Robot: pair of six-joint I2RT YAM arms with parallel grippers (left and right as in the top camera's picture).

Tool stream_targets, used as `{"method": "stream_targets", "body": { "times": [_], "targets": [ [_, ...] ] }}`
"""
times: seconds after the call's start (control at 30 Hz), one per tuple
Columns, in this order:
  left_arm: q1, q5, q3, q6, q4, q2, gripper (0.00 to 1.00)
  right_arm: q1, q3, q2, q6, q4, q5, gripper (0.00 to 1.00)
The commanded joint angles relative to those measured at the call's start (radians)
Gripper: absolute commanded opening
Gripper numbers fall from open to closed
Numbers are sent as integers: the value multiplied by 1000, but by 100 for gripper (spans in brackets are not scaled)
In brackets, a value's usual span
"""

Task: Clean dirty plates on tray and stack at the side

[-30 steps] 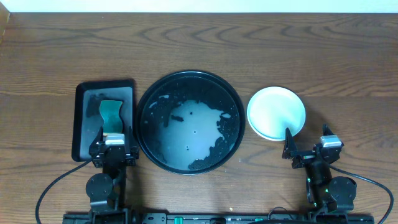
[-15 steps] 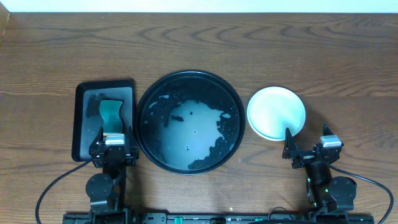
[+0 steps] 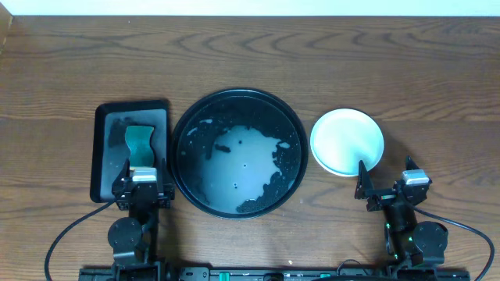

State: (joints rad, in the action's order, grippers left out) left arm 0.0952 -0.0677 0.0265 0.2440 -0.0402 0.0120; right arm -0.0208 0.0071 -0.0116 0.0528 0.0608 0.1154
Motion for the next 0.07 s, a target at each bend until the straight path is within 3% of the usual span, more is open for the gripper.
{"method": "stream_targets", "body": {
  "times": [0.0, 0.03],
  "targets": [
    [-5, 0, -23, 13, -25, -8, 74, -11, -2, 7, 13, 3, -3, 99],
    [-5, 0, -23, 13, -25, -8, 74, -11, -2, 7, 13, 3, -3, 99]
  ]
}}
